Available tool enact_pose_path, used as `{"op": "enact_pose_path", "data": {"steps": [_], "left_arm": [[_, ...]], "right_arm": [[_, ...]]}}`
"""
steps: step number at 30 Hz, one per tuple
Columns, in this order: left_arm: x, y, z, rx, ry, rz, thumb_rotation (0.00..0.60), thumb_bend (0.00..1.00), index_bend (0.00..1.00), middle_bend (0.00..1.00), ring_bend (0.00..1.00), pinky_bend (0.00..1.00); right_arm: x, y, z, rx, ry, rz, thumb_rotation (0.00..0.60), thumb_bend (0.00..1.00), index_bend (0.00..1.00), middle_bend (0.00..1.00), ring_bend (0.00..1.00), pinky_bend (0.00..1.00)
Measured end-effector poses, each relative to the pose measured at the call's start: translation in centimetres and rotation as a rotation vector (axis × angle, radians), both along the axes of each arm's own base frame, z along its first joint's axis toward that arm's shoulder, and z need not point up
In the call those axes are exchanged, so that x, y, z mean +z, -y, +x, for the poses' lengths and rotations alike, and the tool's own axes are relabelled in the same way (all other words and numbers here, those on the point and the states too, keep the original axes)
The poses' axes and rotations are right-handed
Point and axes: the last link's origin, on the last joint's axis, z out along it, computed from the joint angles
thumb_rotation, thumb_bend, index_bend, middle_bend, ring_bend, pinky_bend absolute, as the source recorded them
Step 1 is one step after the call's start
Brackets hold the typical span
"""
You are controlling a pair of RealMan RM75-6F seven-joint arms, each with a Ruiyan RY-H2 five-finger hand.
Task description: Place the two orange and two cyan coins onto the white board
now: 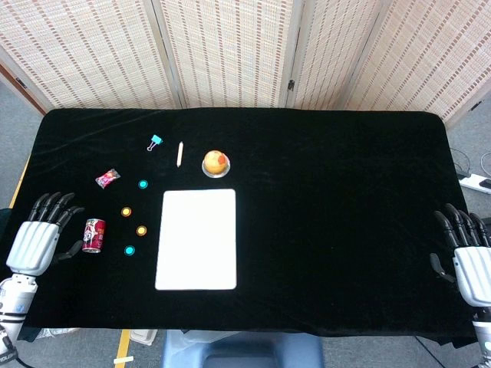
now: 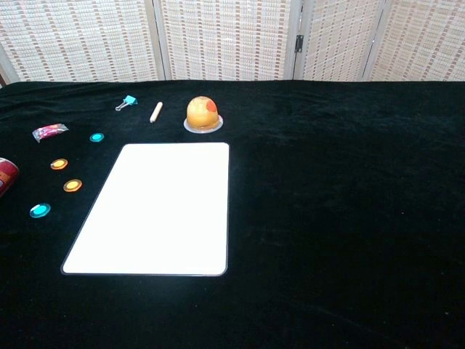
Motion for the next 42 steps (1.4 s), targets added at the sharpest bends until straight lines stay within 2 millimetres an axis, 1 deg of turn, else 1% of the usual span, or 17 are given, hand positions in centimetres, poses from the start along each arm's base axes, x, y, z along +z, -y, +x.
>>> {"op": "enact_pose_path", "data": {"steps": [6, 10, 13, 17, 23, 31, 36, 42], "left_arm": [[-1.3, -3.9, 0.9, -0.016, -0.026, -0.074, 0.6, 0.37, 0.32, 0.14, 0.07, 0.0], [-2.8, -6.6, 1.1, 0.001, -0.054, -0.137, 0.6, 0.38, 0.36, 0.14, 0.07, 0.0], [-4.0, -8.3, 1.1, 0.02, -0.074, -0.169, 0.6, 0.38, 0.37, 0.14, 0.07, 0.0], [-5.5, -10.0, 1.2, 0.048, -0.079, -0.201, 0.6, 0.38, 0.38, 0.14, 0.06, 0.0], [-7.6, -11.5, 1.3, 0.089, -0.105, -0.247, 0.6, 0.38, 0.38, 0.14, 0.03, 0.0], [-10.0, -12.3, 1.3, 0.131, -0.132, -0.282, 0.6, 0.38, 0.38, 0.14, 0.01, 0.0], [-10.8, -12.7, 1.1, 0.157, -0.145, -0.28, 0.6, 0.38, 0.4, 0.14, 0.01, 0.0], [-11.4, -13.1, 0.3, 0.198, -0.158, -0.283, 0.6, 0.38, 0.41, 0.14, 0.01, 0.0]], "right_arm": [[-0.1, 0.0, 0.0, 0.0, 0.001, 0.006, 0.6, 0.47, 0.0, 0.0, 0.0, 0.0], [0.1, -0.1, 0.1, 0.003, -0.003, 0.005, 0.6, 0.47, 0.0, 0.0, 0.0, 0.0], [0.3, -0.1, 0.1, 0.002, -0.005, 0.0, 0.6, 0.47, 0.0, 0.0, 0.0, 0.0], [0.4, -0.2, 0.1, -0.005, -0.005, -0.003, 0.6, 0.47, 0.0, 0.0, 0.0, 0.0], [0.3, -0.1, 0.1, -0.005, -0.004, 0.001, 0.6, 0.47, 0.0, 0.0, 0.0, 0.0], [0.3, 0.1, 0.0, -0.007, -0.001, 0.008, 0.6, 0.47, 0.0, 0.0, 0.0, 0.0], [0.3, 0.2, -0.2, -0.011, 0.002, 0.01, 0.6, 0.47, 0.0, 0.0, 0.0, 0.0], [0.2, 0.2, -0.2, -0.015, 0.005, 0.014, 0.6, 0.47, 0.0, 0.0, 0.0, 0.0]]}}
